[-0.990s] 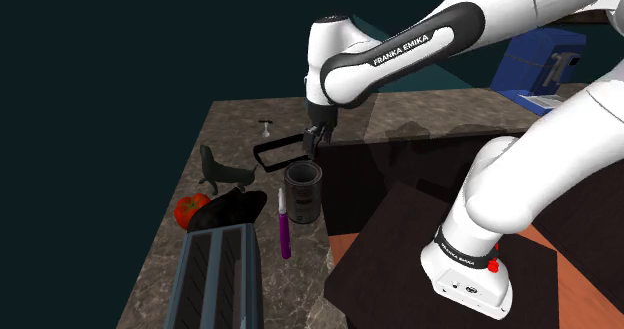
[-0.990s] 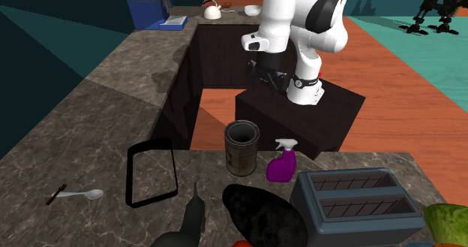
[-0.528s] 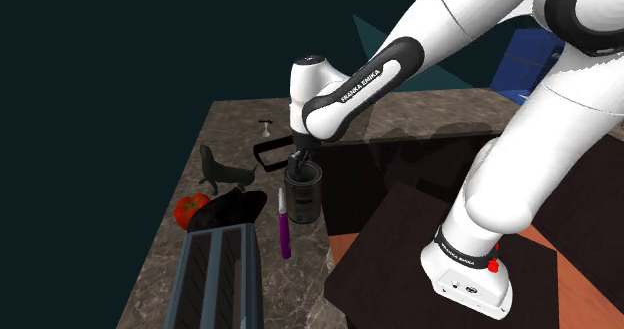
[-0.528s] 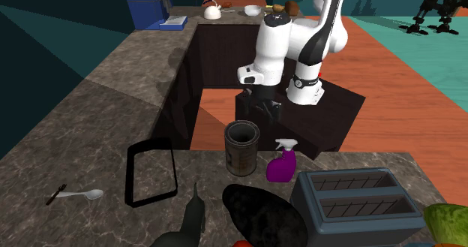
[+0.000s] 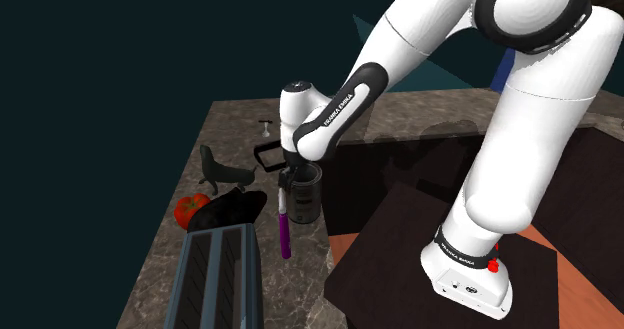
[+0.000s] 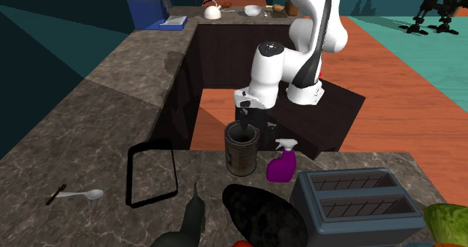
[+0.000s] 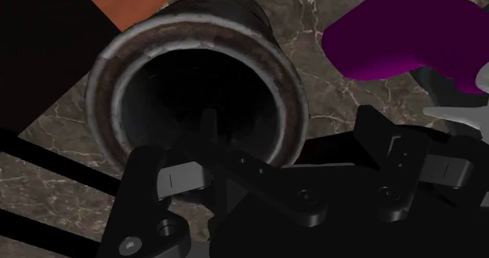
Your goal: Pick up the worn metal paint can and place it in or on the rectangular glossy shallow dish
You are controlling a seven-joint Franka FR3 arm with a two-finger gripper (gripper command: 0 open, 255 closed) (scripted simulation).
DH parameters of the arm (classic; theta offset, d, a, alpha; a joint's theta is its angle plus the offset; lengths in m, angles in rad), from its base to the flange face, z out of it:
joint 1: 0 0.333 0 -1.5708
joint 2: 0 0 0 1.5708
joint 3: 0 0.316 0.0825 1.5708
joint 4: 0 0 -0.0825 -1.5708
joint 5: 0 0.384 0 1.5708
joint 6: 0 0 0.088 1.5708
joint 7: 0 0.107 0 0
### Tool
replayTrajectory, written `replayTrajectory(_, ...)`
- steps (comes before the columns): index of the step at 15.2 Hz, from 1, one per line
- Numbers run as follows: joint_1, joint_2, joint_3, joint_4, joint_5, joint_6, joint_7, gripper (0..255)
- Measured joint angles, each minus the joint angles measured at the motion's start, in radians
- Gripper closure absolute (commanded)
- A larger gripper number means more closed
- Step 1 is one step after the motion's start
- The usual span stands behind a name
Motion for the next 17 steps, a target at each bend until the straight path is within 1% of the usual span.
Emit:
replayTrajectory(4, 0.003, 0.058, -0.007, -0.001, -0.029, 0.056, 0.022, 0)
replayTrajectory(10, 0.004, 0.067, -0.008, 0.000, -0.034, 0.065, 0.026, 0)
replayTrajectory(11, 0.004, 0.067, -0.008, 0.000, -0.034, 0.065, 0.027, 255)
replayTrajectory(17, 0.004, 0.067, -0.008, 0.000, -0.034, 0.064, 0.026, 255)
